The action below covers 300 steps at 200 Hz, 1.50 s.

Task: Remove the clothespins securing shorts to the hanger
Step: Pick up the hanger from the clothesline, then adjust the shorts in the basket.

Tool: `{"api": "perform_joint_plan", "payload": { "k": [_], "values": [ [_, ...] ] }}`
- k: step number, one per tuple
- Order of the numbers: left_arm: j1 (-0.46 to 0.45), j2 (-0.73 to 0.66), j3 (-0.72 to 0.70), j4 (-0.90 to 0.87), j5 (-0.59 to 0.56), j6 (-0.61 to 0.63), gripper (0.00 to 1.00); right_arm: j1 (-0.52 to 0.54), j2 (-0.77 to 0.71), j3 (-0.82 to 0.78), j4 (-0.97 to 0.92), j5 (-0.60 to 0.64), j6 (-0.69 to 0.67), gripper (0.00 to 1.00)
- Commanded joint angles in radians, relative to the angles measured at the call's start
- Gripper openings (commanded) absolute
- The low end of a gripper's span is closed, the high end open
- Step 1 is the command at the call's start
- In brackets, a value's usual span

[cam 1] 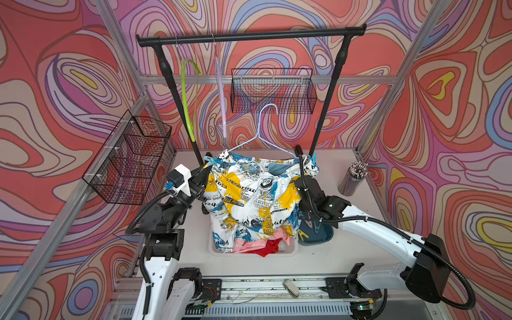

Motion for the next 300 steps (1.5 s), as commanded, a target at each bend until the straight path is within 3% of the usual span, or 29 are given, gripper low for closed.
{"api": "perform_joint_plan", "payload": {
  "k": [1, 34, 69, 102, 118, 143, 160, 221, 262, 280, 300],
  "values": [
    [0.037, -0.023, 0.052, -0.083, -0.292, 0.062, 0.00, -0.024, 0.072, 0.058, -0.032, 0.075, -0.104, 0.67],
    [0.038, -0.060, 0.125, -0.221, -0.284, 0.125, 0.00, -0.121, 0.101, 0.102, -0.031, 0.009, -0.152, 0.67],
    [0.038, -0.078, 0.173, -0.321, -0.287, 0.171, 0.00, -0.130, 0.029, 0.112, -0.057, -0.027, -0.202, 0.68],
    [0.038, -0.060, 0.228, -0.388, -0.253, 0.188, 0.00, -0.190, -0.036, 0.087, -0.123, 0.087, -0.265, 0.69],
    [0.038, -0.066, 0.237, -0.387, -0.248, 0.182, 0.00, -0.204, -0.044, 0.082, -0.132, 0.208, -0.286, 0.69],
    [0.038, -0.070, 0.244, -0.383, -0.245, 0.174, 0.00, -0.216, -0.002, 0.109, -0.133, 0.386, -0.352, 0.70],
    [0.038, -0.064, 0.247, -0.385, -0.234, 0.169, 0.00, -0.225, 0.036, 0.151, -0.157, 0.429, -0.402, 0.70],
    [0.038, -0.082, 0.317, -0.447, -0.030, 0.157, 0.00, -0.233, -0.065, 0.202, -0.153, 0.294, -0.399, 0.67],
    [0.038, -0.069, 0.398, -0.392, 0.108, 0.051, 0.00, -0.232, -0.166, 0.239, -0.163, 0.213, -0.388, 0.65],
    [0.038, -0.062, 0.410, -0.318, 0.149, -0.019, 0.00, -0.233, -0.188, 0.243, -0.163, 0.208, -0.381, 0.59],
    [0.038, -0.070, 0.407, -0.271, 0.135, -0.050, 0.00, -0.238, -0.212, 0.223, -0.160, 0.281, -0.387, 0.49]
  ]
}}
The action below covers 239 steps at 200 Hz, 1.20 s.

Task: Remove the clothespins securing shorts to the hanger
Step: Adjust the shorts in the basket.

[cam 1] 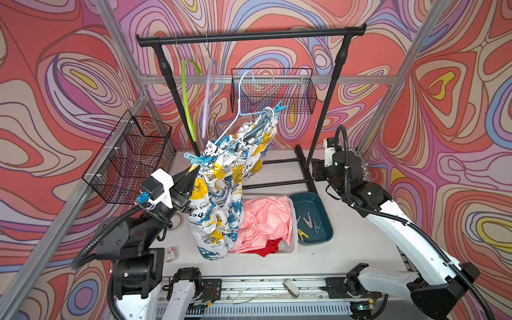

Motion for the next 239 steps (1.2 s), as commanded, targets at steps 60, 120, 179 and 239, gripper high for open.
{"api": "perform_joint_plan", "payload": {
  "k": [60, 120, 179, 239],
  "values": [
    [0.001, 0.003, -0.021, 0.307, 0.051, -0.195, 0.00, -0.402, 0.016, -0.070, 0.080, -0.388, 0.107, 0.33],
    [0.002, 0.043, -0.069, 0.490, 0.079, -0.300, 0.00, -0.311, 0.229, 0.047, 0.238, -0.753, 0.330, 0.23],
    [0.002, 0.047, -0.114, 0.580, 0.103, -0.337, 0.00, -0.067, 0.184, -0.024, 0.272, -0.717, 0.456, 0.24],
    [0.002, 0.067, -0.144, 0.660, 0.158, -0.399, 0.00, 0.173, -0.114, -0.423, 0.393, -0.483, 0.668, 0.24]
  ]
}}
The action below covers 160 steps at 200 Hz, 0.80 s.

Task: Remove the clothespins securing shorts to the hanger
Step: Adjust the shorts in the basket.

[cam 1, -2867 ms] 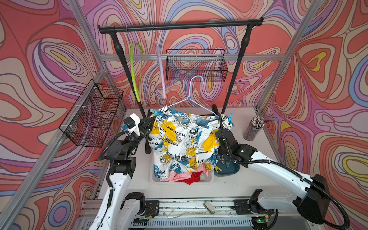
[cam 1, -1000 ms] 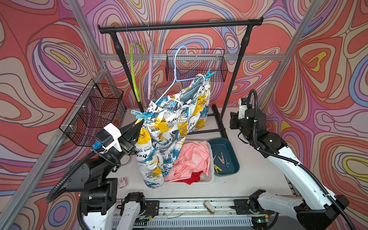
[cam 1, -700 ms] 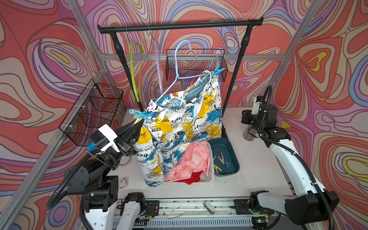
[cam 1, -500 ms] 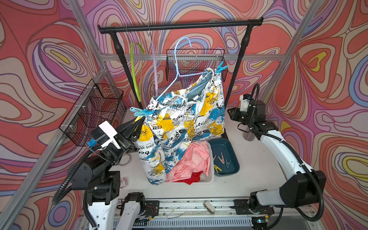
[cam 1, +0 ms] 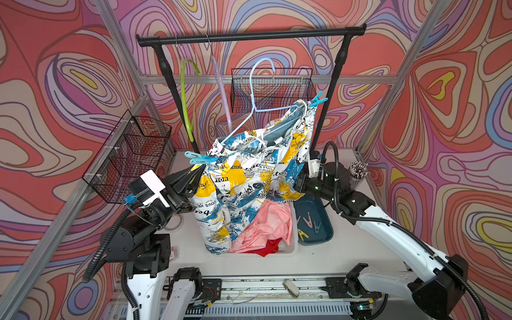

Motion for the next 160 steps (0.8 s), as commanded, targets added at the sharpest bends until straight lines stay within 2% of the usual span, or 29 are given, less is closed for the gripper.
{"api": "perform_joint_plan", "payload": {
  "k": [1, 19, 37, 77, 118, 136, 160],
  "values": [
    [0.002, 0.016, -0.014, 0.157, 0.017, -0.071, 0.00, 0.084, -0.072, -0.123, 0.071, 0.130, 0.126, 0.24],
    [0.002, 0.045, -0.021, 0.229, 0.055, -0.124, 0.00, 0.133, -0.097, -0.197, 0.090, 0.174, 0.160, 0.25],
    [0.002, 0.057, -0.028, 0.229, 0.093, -0.128, 0.00, 0.153, -0.089, -0.248, 0.098, 0.191, 0.185, 0.25],
    [0.002, -0.018, -0.091, 0.094, 0.149, -0.056, 0.00, 0.170, -0.088, -0.365, 0.147, 0.225, 0.230, 0.26],
    [0.002, -0.093, -0.104, -0.068, 0.186, 0.022, 0.00, 0.239, -0.131, -0.442, 0.128, 0.282, 0.258, 0.27],
    [0.002, -0.094, -0.112, -0.080, 0.195, 0.025, 0.00, 0.291, -0.155, -0.457, 0.065, 0.331, 0.273, 0.26],
    [0.002, -0.089, -0.152, -0.022, 0.166, 0.022, 0.00, 0.384, -0.236, -0.455, -0.138, 0.485, 0.306, 0.26]
  ]
}}
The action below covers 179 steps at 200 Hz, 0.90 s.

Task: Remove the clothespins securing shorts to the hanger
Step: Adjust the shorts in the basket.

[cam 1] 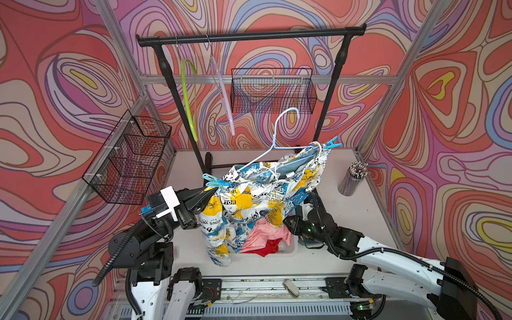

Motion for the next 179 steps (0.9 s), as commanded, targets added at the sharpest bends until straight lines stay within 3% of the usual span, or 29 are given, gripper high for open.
{"api": "perform_joint_plan", "payload": {
  "k": [1, 41, 67, 90, 119, 144, 166, 179],
  "values": [
    [0.002, 0.004, -0.032, 0.038, -0.026, 0.020, 0.00, 0.069, -0.085, -0.004, -0.191, 0.172, 0.055, 0.26],
    [0.002, 0.081, -0.037, 0.153, -0.049, -0.011, 0.00, 0.076, -0.377, 0.085, -0.665, 0.462, 0.125, 0.24],
    [0.002, 0.142, -0.016, 0.238, -0.036, -0.055, 0.00, 0.075, -0.460, 0.209, -0.721, 0.599, 0.014, 0.26],
    [0.002, 0.186, 0.035, 0.259, -0.002, -0.064, 0.00, 0.075, -0.332, 0.388, -0.676, 0.619, -0.210, 0.32],
    [0.002, 0.205, 0.056, 0.265, 0.043, -0.071, 0.00, 0.075, -0.072, 0.737, -0.700, 0.626, -0.559, 0.48],
    [0.002, 0.182, 0.050, 0.173, 0.028, -0.003, 0.00, 0.071, -0.019, 0.998, -0.620, 0.504, -0.855, 0.56],
    [0.002, 0.188, 0.054, 0.167, 0.037, -0.001, 0.00, 0.071, 0.028, 1.171, -0.614, 0.411, -0.996, 0.60],
    [0.002, 0.202, 0.064, 0.167, 0.045, -0.010, 0.00, 0.071, 0.104, 1.273, -0.662, 0.417, -1.045, 0.61]
  ]
}}
